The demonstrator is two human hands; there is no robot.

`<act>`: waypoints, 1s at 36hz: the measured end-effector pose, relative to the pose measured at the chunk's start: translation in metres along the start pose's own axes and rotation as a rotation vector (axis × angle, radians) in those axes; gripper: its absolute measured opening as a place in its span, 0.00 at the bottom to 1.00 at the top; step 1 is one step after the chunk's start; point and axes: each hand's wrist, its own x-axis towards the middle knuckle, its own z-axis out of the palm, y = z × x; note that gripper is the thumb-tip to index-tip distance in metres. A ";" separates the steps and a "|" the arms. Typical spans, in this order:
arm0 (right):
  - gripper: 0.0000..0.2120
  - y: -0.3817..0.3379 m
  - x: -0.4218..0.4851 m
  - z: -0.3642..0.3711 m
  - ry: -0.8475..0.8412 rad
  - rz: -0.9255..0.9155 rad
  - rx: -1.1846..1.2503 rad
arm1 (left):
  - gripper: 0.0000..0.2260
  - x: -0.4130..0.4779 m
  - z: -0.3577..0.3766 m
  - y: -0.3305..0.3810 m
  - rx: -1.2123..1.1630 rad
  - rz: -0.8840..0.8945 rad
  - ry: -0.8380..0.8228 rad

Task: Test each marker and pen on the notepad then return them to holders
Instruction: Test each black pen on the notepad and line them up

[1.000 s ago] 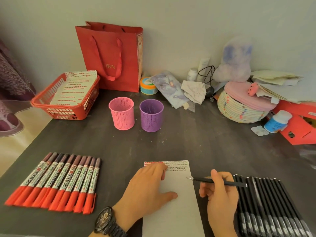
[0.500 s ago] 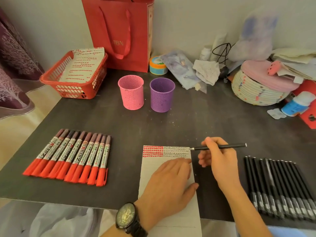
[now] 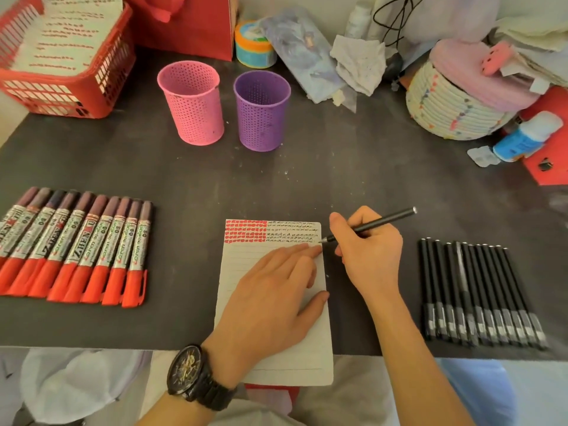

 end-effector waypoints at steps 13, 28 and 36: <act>0.14 -0.002 0.001 0.001 -0.034 -0.020 -0.024 | 0.10 -0.001 -0.001 -0.003 -0.061 -0.009 -0.015; 0.14 -0.002 0.001 0.001 -0.035 -0.062 -0.060 | 0.04 -0.004 0.000 -0.007 -0.091 -0.032 -0.037; 0.14 -0.001 0.001 0.001 -0.032 -0.074 -0.064 | 0.06 -0.005 0.001 -0.007 -0.086 -0.053 -0.057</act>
